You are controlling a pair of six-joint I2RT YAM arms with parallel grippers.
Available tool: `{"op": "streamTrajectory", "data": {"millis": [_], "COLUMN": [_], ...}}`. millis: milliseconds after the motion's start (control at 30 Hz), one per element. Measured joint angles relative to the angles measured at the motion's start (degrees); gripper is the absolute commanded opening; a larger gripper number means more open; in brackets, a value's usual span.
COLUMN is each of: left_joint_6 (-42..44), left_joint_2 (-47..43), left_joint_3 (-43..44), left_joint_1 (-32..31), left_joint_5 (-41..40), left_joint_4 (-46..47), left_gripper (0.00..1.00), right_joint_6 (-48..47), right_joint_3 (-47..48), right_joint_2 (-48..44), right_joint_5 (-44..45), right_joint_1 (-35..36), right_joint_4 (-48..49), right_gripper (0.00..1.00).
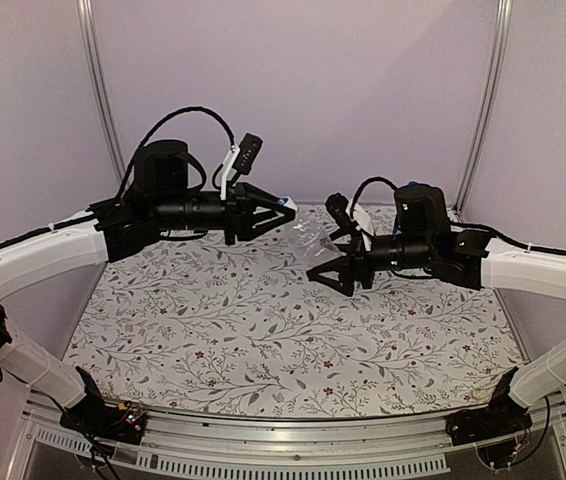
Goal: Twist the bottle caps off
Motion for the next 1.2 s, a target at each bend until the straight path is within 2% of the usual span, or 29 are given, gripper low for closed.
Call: {"op": "streamTrajectory", "data": {"millis": [800,1200], "left_joint_6": [0.00,0.04], "left_joint_2": [0.96,0.94], "left_joint_3": [-0.20,-0.20], "left_joint_1": [-0.02,-0.07], "left_joint_5": [1.90,2.01], "left_joint_4": [0.68,0.59], "left_gripper": [0.10,0.09], "right_joint_6": [-4.48,-4.44], "right_joint_3": [1.16,1.16], "right_joint_2": [1.27,1.44], "right_joint_5": [-4.59,-4.48], "right_joint_1": [0.24,0.24], "right_joint_4": [2.19,2.27], "right_gripper": [0.68,0.73]}}
